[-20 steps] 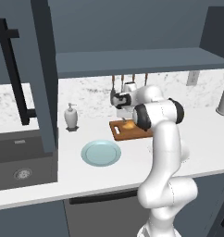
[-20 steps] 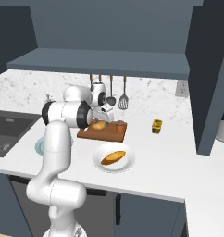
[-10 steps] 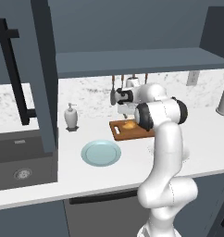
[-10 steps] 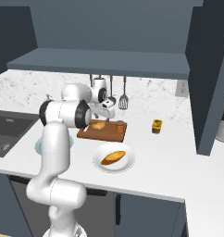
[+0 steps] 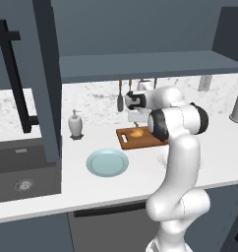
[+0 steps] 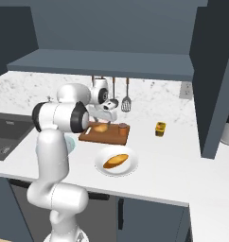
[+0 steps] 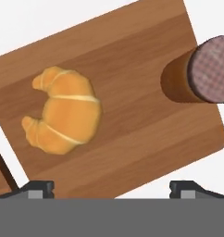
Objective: From the different types of pastries on the counter, select a croissant and place it on the cutting board. Then retrieve a jar of jam from the cabinet and place it alongside the croissant on the cutting board.
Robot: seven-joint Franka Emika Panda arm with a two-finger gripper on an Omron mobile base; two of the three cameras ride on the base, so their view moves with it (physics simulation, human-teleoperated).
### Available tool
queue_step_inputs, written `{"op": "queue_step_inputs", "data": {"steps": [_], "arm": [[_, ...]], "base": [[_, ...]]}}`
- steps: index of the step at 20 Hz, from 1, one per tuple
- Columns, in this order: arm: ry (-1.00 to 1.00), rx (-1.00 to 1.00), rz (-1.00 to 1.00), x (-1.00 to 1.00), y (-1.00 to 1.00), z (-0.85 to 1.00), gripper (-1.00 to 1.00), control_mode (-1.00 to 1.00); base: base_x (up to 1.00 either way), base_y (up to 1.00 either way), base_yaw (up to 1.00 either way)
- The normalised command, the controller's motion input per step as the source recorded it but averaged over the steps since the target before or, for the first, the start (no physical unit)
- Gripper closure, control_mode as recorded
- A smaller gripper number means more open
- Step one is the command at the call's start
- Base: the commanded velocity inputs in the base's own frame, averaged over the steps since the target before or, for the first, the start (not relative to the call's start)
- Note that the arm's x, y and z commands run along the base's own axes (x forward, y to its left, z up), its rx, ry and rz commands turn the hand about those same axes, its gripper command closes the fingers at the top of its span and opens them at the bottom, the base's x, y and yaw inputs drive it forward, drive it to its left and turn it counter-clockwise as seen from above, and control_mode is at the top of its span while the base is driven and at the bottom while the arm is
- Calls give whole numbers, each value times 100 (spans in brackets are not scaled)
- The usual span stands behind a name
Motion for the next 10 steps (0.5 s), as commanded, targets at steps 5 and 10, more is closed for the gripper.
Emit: {"op": "queue_step_inputs", "data": {"steps": [5, 10], "arm": [[0, 0, 0, -76, -6, 16, -100, -100], [-1, -1, 0, -44, -11, 21, -100, -100]], "base": [[0, 0, 0], [0, 0, 0]]}}
